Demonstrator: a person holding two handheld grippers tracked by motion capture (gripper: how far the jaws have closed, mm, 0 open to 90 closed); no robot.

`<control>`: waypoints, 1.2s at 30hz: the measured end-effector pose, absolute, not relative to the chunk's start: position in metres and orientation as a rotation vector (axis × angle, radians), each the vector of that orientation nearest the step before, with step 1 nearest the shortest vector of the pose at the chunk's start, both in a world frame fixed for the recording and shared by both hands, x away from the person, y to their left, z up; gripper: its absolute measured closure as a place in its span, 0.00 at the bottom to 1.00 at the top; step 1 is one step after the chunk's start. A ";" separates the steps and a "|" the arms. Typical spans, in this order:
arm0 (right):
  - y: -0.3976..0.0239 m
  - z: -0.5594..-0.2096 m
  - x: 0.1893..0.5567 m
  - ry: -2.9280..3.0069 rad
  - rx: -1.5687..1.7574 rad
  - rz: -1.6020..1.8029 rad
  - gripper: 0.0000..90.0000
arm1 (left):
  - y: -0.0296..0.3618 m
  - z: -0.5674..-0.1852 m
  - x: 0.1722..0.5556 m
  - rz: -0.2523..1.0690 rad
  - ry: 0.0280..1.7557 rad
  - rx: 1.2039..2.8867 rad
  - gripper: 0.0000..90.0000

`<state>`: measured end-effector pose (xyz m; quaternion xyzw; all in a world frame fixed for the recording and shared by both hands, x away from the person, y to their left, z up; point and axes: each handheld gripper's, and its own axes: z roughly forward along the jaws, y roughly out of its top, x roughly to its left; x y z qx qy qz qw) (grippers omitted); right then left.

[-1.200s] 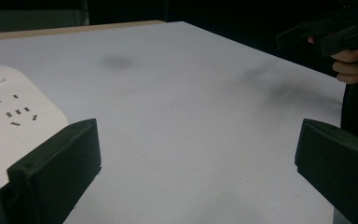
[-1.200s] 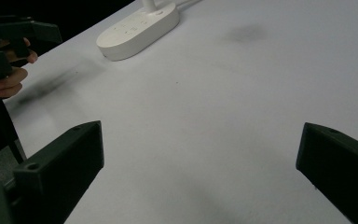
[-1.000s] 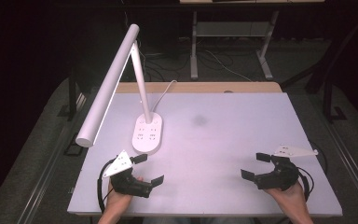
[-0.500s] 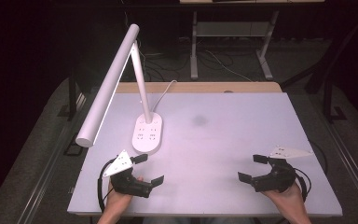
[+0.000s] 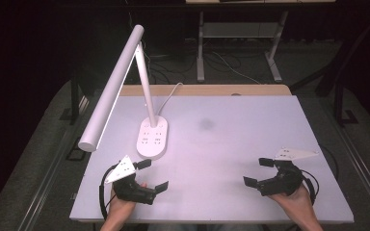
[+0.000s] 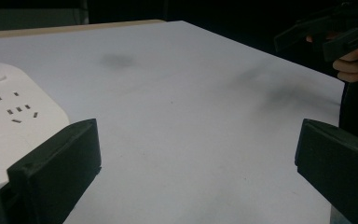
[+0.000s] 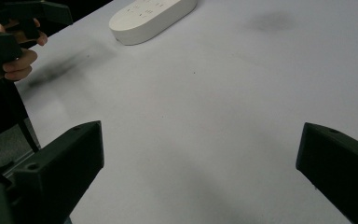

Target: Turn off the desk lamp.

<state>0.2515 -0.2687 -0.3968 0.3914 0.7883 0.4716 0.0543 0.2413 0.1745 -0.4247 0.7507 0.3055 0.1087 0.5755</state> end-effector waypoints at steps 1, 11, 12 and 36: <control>-0.268 -0.396 0.252 2.398 1.185 1.433 0.01 | 0.174 -0.425 0.241 0.253 0.715 1.759 0.00; -0.261 -0.391 0.261 2.469 1.171 1.381 0.01 | 0.173 -0.426 0.242 0.251 0.716 1.771 0.00; -0.260 -0.391 0.262 2.468 1.167 1.382 0.01 | 0.173 -0.426 0.242 0.251 0.717 1.771 0.00; -0.233 -0.370 0.299 2.543 1.082 1.350 0.01 | 0.173 -0.426 0.242 0.248 0.706 1.781 0.00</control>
